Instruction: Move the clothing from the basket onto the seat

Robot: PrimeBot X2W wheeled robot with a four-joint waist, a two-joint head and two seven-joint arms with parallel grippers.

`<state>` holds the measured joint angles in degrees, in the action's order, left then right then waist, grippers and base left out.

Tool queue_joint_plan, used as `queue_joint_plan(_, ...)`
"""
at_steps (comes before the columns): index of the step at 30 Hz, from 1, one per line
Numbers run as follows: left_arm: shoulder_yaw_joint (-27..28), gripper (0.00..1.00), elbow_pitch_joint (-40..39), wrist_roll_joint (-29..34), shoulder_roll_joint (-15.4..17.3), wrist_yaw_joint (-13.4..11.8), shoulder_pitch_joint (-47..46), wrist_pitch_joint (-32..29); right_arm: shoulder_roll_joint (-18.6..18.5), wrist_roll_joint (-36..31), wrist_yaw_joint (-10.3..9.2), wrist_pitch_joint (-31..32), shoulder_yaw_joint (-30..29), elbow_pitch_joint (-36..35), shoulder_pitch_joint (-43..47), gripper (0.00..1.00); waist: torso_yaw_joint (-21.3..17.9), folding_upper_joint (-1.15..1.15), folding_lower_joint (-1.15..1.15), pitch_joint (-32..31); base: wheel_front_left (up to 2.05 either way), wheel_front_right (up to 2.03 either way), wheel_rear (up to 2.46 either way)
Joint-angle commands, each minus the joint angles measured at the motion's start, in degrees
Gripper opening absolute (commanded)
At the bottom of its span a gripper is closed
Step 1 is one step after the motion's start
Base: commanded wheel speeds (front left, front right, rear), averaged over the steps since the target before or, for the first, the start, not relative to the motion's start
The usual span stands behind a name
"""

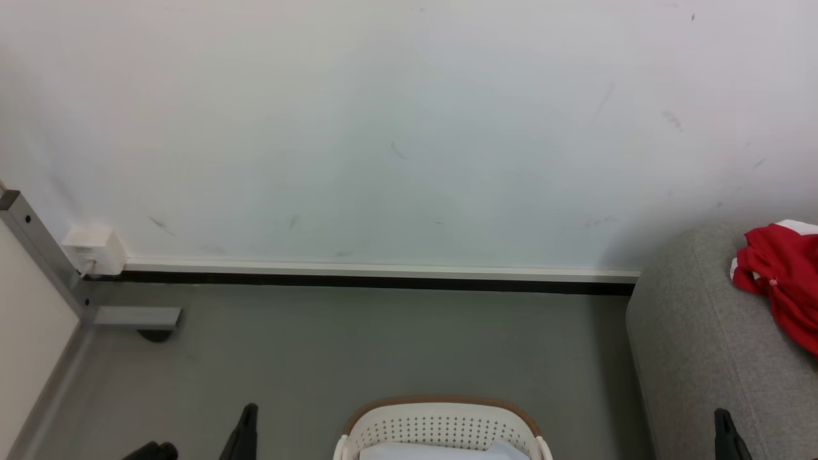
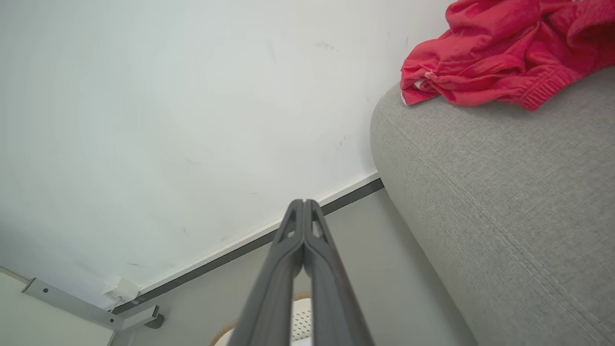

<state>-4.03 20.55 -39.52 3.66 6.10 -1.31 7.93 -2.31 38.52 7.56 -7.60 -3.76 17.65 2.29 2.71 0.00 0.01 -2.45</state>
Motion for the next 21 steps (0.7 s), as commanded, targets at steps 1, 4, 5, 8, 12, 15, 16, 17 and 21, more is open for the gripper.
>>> queue_joint_plan(1,0.74,0.00,-1.12,-2.66,0.02,0.38,-1.62,-0.63,-0.48,2.62,-0.03,0.51,-0.29,-1.08,-1.92,0.00,-0.05,0.00,0.00,0.05,0.00,0.00,0.00)
queue_joint_plan(4,1.20,0.00,-1.39,-5.05,-0.01,0.44,-1.81,-1.31,-0.50,5.02,-0.04,1.16,-0.41,-1.22,-2.21,0.00,-0.14,0.00,0.00,0.13,0.00,0.00,0.00)
queue_joint_plan(5,1.35,0.00,-1.47,-5.80,-0.03,0.43,-1.86,-1.52,-0.50,5.81,-0.04,1.37,-0.45,-1.26,-2.30,0.00,-0.16,0.00,0.00,0.16,0.00,0.00,0.00)
queue_joint_plan(8,1.79,0.00,-1.72,-8.13,-0.06,0.47,-2.01,-2.12,-0.52,8.15,-0.04,1.98,-0.57,-1.38,-2.66,0.00,-0.25,0.00,0.00,0.24,0.00,0.00,0.00)
queue_joint_plan(12,2.24,0.00,-1.99,-10.29,-0.09,0.51,-2.19,-2.72,-0.53,10.39,-0.04,2.57,-0.69,-1.51,-3.00,0.00,-0.33,0.00,0.00,0.32,0.00,0.00,0.00)
queue_joint_plan(15,2.67,0.00,-2.23,-12.40,-0.11,0.56,-2.36,-3.31,-0.55,12.53,-0.05,3.14,-0.81,-1.62,-3.24,0.00,-0.41,0.00,0.00,0.40,0.00,0.00,0.00)
queue_joint_plan(16,2.82,0.00,-2.31,-13.07,-0.13,0.58,-2.41,-3.50,-0.56,13.25,-0.05,3.36,-0.85,-1.66,-3.31,0.00,-0.44,0.00,0.00,0.43,0.00,0.00,0.00)
queue_joint_plan(17,2.95,0.00,-2.39,-13.80,-0.13,0.60,-2.46,-3.71,-0.56,13.99,-0.05,3.54,-0.88,-1.69,-3.42,0.00,-0.47,0.00,0.00,0.45,0.00,0.00,0.00)
queue_joint_plan(21,3.47,0.00,-2.66,-16.45,-0.18,0.67,-2.67,-4.49,-0.58,16.71,-0.05,4.26,-1.03,-1.87,-3.88,0.00,-0.58,0.00,0.00,0.56,0.00,0.00,0.00)
